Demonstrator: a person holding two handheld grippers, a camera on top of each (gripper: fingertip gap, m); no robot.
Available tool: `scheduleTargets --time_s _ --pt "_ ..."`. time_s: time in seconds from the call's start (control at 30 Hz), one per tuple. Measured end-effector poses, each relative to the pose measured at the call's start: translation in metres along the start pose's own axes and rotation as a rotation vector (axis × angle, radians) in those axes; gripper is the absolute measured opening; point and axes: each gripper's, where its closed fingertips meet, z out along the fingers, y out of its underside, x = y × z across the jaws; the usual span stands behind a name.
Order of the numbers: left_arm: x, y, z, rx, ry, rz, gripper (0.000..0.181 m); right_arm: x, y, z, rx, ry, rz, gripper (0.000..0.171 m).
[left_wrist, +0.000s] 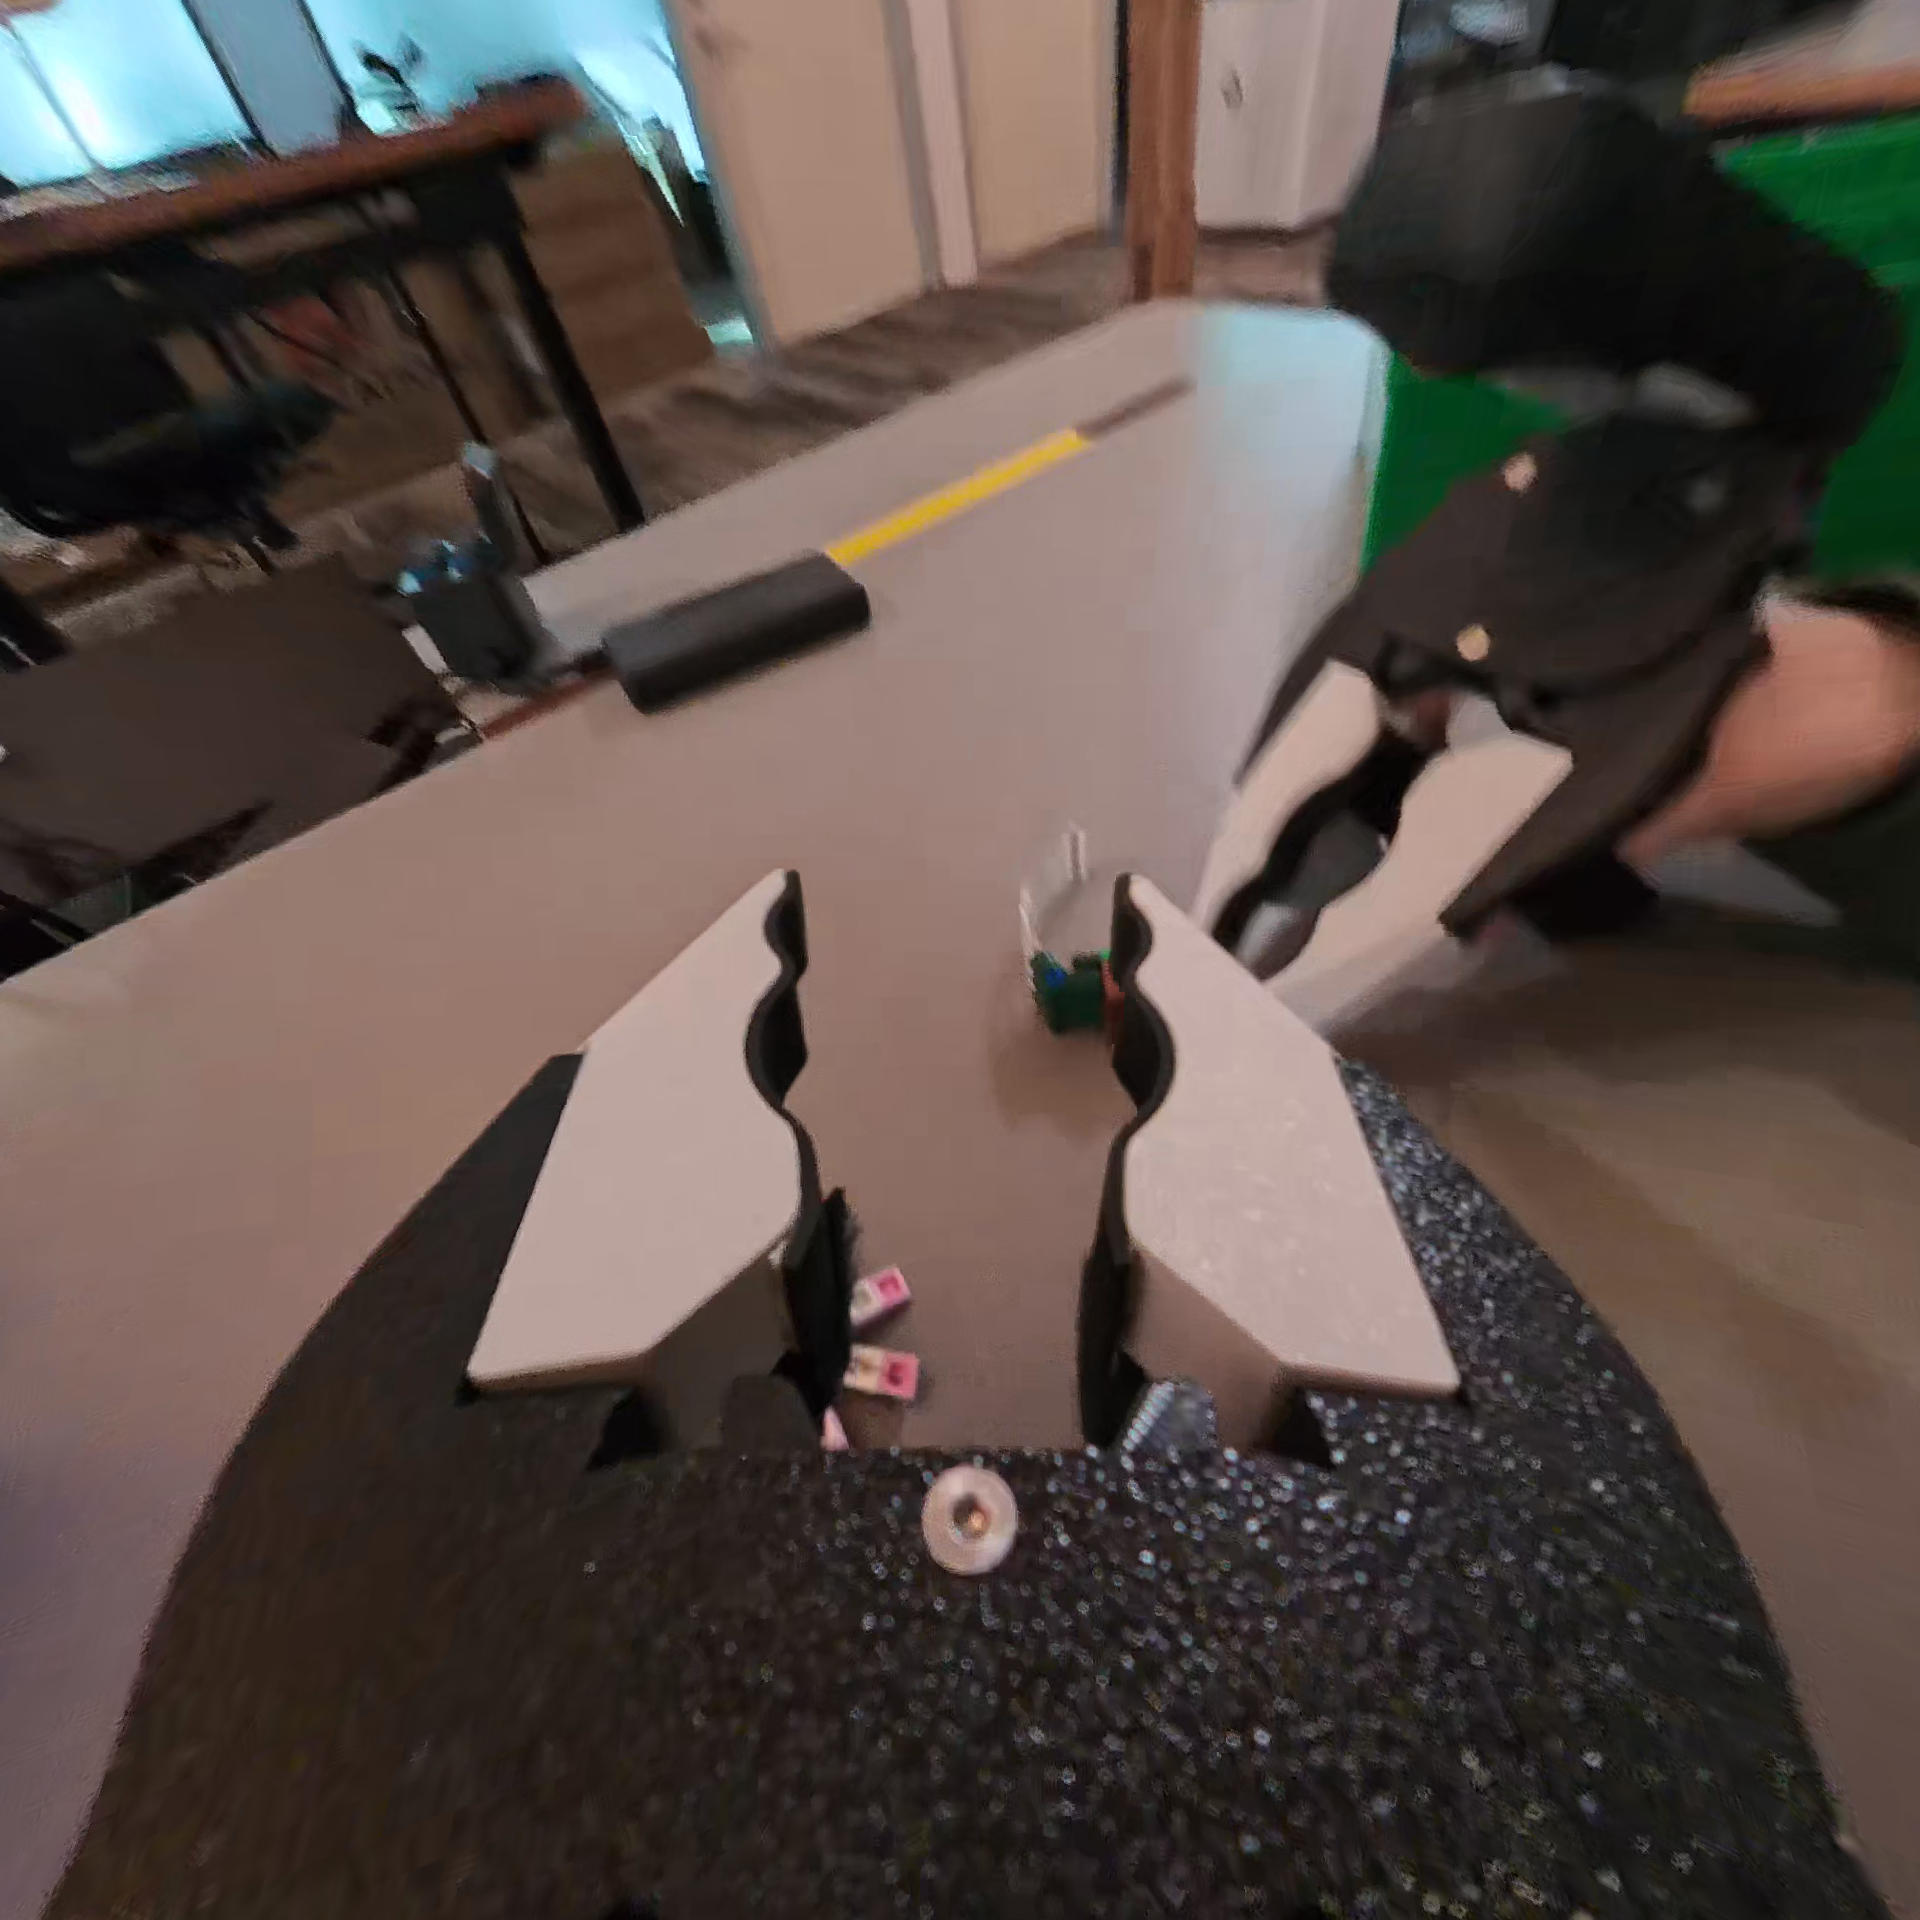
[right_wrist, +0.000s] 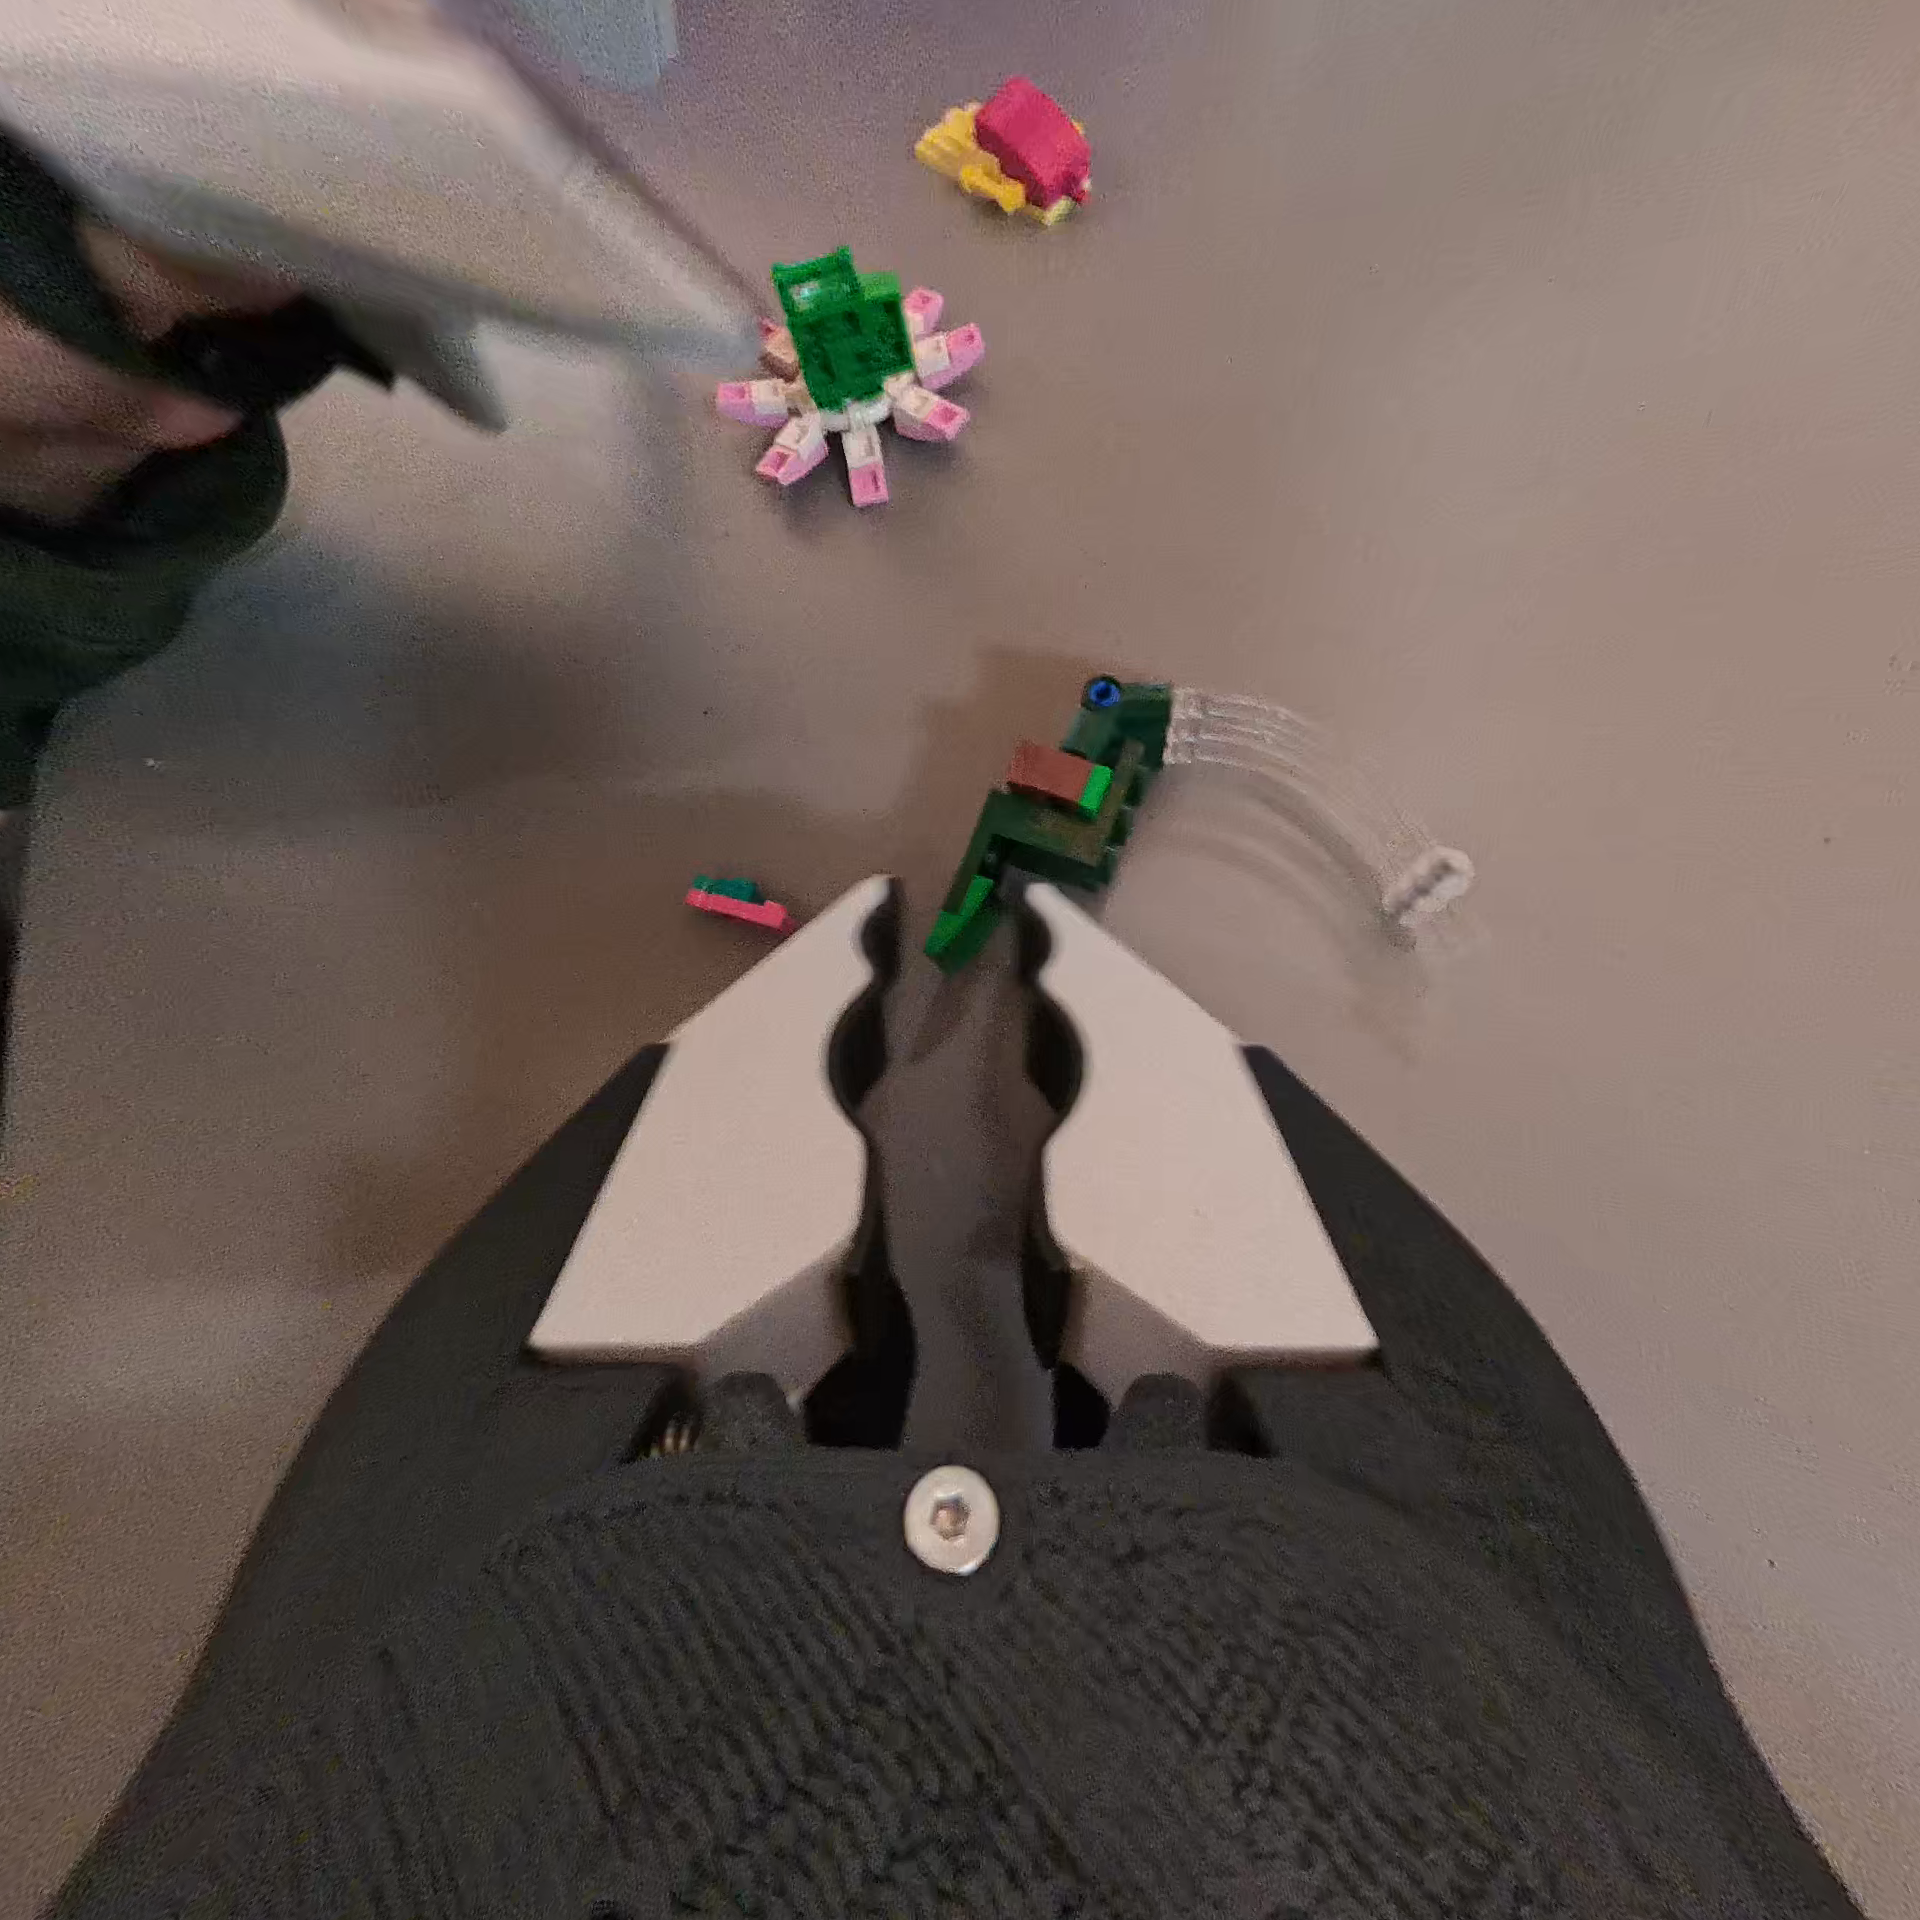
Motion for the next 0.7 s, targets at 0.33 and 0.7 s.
scheduleTargets --time_s 0.33,0.7 --pt "0.007 -0.018 -0.001 0.243 0.063 -0.254 0.055 0.041 -0.032 -0.049 0.231 0.603 -0.808 0.004" --pt "0.076 -0.005 0.038 0.053 0.464 -0.241 0.033 0.004 -0.042 -0.067 0.426 0.601 -1.163 0.004"
